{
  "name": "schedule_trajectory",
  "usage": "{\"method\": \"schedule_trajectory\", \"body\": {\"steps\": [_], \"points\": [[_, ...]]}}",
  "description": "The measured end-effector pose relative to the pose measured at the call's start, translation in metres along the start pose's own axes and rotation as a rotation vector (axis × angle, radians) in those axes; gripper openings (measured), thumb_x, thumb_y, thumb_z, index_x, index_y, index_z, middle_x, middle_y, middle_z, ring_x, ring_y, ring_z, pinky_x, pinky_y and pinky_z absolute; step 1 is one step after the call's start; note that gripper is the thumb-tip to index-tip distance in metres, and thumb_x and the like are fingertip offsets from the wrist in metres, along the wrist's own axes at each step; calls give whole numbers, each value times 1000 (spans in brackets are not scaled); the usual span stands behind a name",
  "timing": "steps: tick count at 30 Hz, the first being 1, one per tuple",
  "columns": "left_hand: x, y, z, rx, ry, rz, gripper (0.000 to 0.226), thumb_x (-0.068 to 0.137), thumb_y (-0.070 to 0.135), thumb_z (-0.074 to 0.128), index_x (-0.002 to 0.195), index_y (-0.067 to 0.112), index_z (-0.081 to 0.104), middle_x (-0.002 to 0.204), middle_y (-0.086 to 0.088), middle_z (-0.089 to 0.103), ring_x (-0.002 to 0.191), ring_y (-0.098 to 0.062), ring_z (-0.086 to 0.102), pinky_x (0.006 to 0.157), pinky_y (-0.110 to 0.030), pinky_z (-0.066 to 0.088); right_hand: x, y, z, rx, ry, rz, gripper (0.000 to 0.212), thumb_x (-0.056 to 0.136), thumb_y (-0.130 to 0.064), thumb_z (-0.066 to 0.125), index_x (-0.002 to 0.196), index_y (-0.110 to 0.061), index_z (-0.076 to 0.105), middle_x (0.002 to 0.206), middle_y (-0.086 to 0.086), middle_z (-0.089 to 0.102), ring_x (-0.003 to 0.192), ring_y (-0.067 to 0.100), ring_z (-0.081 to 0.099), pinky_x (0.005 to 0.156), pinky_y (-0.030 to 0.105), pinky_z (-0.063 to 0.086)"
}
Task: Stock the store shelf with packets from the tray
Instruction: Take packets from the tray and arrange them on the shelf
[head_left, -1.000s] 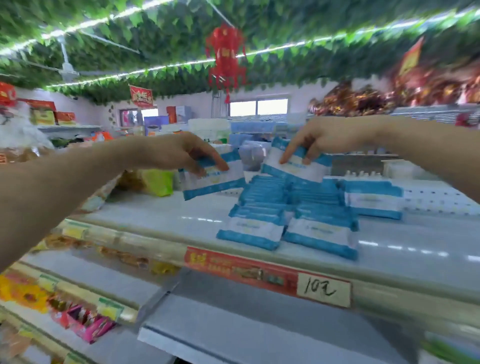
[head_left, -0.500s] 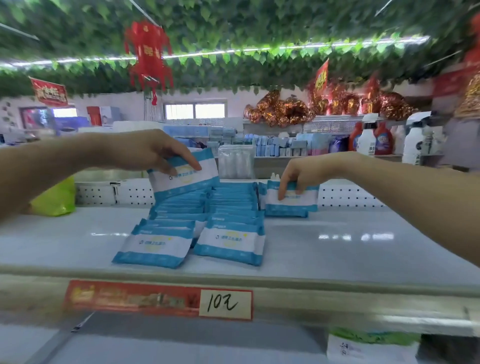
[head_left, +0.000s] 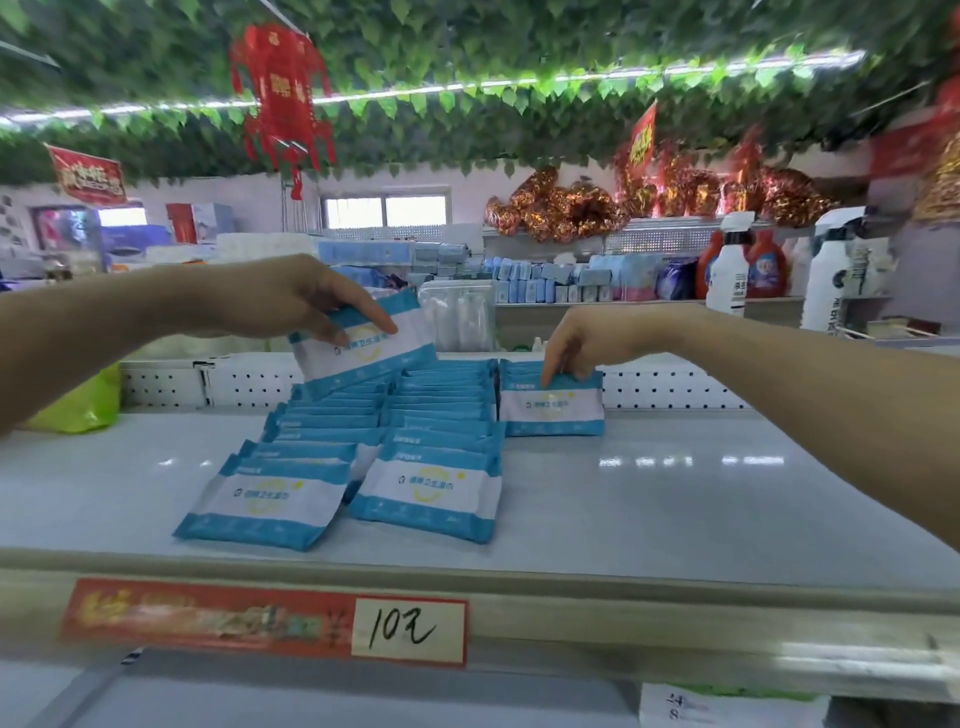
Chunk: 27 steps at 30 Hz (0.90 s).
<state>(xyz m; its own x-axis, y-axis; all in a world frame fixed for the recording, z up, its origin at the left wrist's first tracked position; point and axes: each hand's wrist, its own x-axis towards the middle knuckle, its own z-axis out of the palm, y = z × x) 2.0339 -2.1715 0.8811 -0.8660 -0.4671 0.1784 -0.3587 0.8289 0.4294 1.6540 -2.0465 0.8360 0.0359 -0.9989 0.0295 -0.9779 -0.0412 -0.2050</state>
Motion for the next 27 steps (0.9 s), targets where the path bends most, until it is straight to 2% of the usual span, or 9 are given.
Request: {"method": "schedule_trajectory", "body": {"steps": [2,5,9,11,16,20,23,25,27], "points": [[21,9,7,-24,32,30,46,96,3,70,112,45,78,123,16,74,108,-15,74,94,-43,62,-8,12,-8,71,37,26,54,88,10,62,97,-39,82,109,-21,76,101,-5,69,86,21,56],[59,30,25,-32,50,108,45,96,3,70,112,44,79,130,16,71,113,-16,71,97,-43,60,-24,30,-16,73,67,63,54,89,12,64,97,-39,81,112,-21,75,103,-6,68,89,24,58],[110,66,60,-64,4,213,43,96,1,69,112,40,80,112,35,70,95,7,69,74,-15,58,-47,52,-19,2,57,103,58,91,9,63,92,-47,79,105,-30,73,103,-9,67,84,20,58],[134,79,81,-74,-57,239,42,95,-1,70,112,37,80,113,34,70,99,12,67,77,-8,54,-60,64,-20,-24,67,122,56,92,6,63,96,-47,79,105,-31,73,101,-14,65,83,17,56],[172,80,128,31,-166,275,40,91,-1,71,106,34,81,117,17,72,112,-21,64,101,-43,53,-95,92,-21,-82,49,162,50,94,1,66,103,-47,78,109,-35,71,104,-16,62,89,15,46],[178,63,141,139,-290,171,39,90,-1,69,99,34,83,95,31,66,91,-11,59,89,-36,50,-117,109,-18,-90,51,198,52,94,0,65,102,-50,76,111,-34,71,107,-10,65,94,22,49],[177,58,145,100,-299,151,39,91,-3,68,98,32,83,86,37,64,76,6,55,73,-16,44,-124,115,-13,-69,27,215,50,96,-4,66,101,-53,76,111,-35,70,106,-11,64,94,22,49],[175,58,146,84,-296,160,39,92,-3,68,99,32,83,93,39,65,81,13,58,76,-13,43,-124,116,-10,-72,15,217,50,96,-5,67,101,-54,75,110,-37,69,105,-13,63,94,21,49],[174,57,149,60,-278,167,39,92,-2,69,98,34,83,101,36,66,91,10,60,85,-21,44,-120,113,-8,-76,16,223,49,96,-7,67,100,-55,75,109,-37,69,106,-10,65,96,23,49]]}}
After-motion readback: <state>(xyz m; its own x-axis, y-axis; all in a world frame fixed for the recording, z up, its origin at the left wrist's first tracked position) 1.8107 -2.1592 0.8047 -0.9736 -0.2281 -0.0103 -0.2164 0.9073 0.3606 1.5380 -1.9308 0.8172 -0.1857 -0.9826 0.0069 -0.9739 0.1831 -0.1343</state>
